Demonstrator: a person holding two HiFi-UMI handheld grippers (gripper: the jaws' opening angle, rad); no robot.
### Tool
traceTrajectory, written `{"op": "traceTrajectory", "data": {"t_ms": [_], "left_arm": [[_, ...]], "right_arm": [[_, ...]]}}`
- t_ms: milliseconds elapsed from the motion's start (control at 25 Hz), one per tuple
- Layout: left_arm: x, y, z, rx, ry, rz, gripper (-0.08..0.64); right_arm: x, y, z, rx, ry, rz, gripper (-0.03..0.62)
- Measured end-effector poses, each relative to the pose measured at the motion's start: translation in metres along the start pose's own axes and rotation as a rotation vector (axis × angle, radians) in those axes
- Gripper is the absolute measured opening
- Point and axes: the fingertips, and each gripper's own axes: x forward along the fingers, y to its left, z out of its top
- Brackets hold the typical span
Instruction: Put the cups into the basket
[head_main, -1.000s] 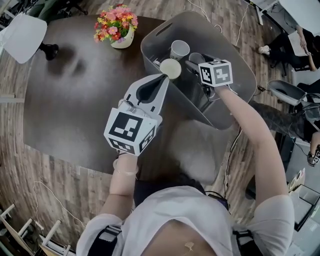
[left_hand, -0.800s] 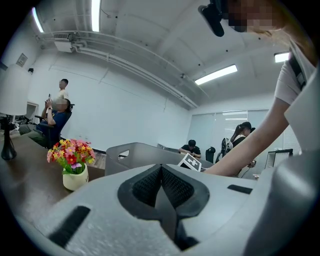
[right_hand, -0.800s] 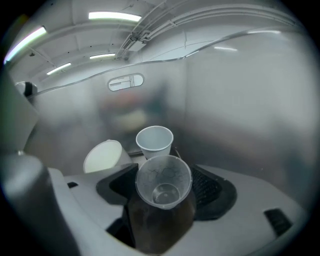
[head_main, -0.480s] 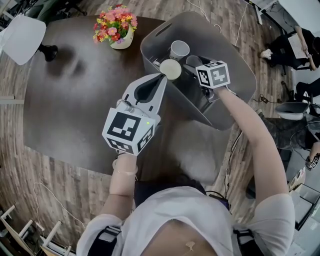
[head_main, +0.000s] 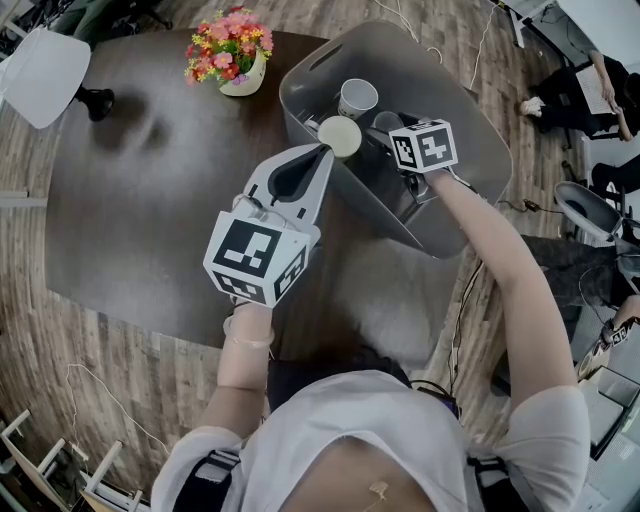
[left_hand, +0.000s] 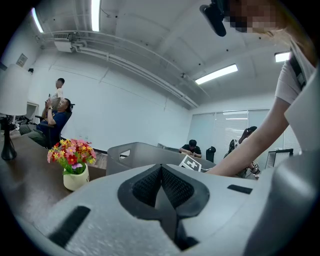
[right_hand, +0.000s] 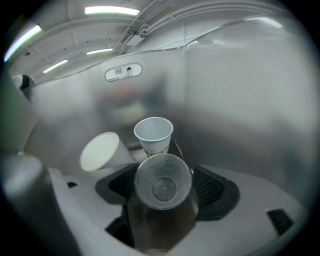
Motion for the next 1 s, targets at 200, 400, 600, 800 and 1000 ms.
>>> {"op": "traceTrajectory", "data": {"t_ms": [200,400,600,800,1000], "left_arm": [[0.000,-0.002,0.000,0.004,0.003,-0.005,0.011],[-0.002,-0.004,0.000,0.016,0.006,-0.010,0.011],[-0.005,-0.003,0.004,0.016,-0.003,0.002,0.011],[-0.010,-0.002,0.008,0.016,-0.002,0.025,0.011],[-0.016,-0.004,0.015,0.031,-0.008,0.050,0.011]], "right_arm": [[-0.003,-0.006,-0.004,0.051,0.007,-0.031,0.368],[-0.008,-0.006,-0.002,0.109,0.008,-0.039,0.391],[-0.017,-0.003,0.002,0.107,0.014,-0.043,0.397],[-0.041,-0.014,0.032,0.117,-0.102,-0.150,0.396],[-0.073,-0.005,0.075,0.105,-0.233,-0.135,0.394]]}}
